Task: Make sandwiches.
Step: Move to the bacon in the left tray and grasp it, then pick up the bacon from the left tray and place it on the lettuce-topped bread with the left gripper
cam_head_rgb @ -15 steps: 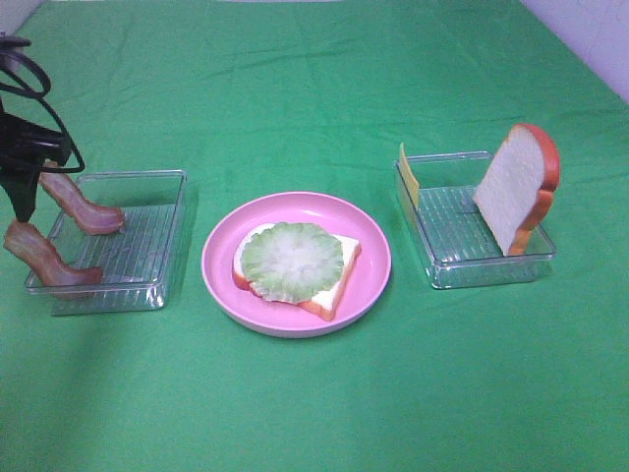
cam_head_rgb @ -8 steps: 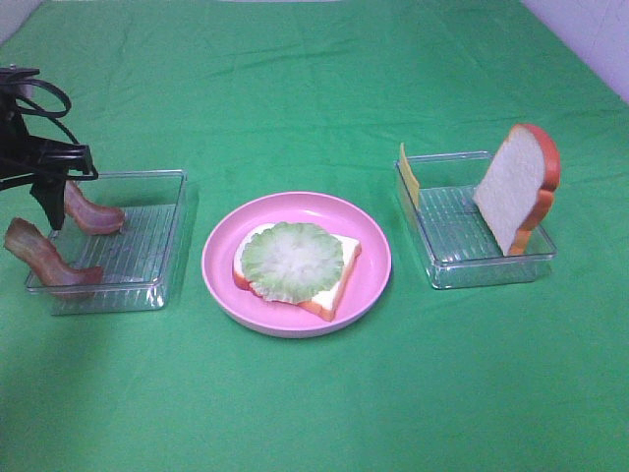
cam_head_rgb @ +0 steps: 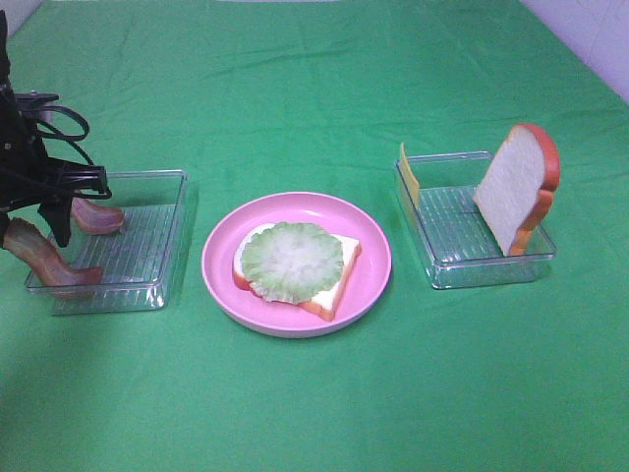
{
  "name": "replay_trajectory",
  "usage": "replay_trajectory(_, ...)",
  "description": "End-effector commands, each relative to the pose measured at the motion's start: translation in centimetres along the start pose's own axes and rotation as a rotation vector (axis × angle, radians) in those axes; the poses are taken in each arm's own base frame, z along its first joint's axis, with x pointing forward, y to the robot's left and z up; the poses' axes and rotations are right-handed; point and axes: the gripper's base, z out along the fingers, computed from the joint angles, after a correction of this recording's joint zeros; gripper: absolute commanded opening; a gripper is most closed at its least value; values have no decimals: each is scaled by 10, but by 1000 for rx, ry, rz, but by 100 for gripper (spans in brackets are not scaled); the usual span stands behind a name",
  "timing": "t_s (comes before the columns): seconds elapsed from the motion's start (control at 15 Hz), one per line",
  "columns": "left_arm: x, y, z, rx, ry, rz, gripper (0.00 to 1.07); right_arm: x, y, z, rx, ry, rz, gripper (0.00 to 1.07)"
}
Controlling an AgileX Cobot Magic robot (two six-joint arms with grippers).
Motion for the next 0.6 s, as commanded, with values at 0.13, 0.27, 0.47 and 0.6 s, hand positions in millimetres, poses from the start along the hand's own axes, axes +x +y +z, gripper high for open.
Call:
replay_trajectory(0.13,-2,-1,2,4,-6,1,40,1,0,0,0,-20,-9,77)
replay_trajectory(0.27,-2,-1,2,4,-6,0,28,1,0,0,0,-20,-9,77)
replay_trajectory(0.47,-4,-2,2,14,-29,-23,5,1,0,0,0,-20,-9,77)
replay_trajectory(0.6,-3,-3,2,26,-21,-35,0,1,0,0,0,-20,-9,77)
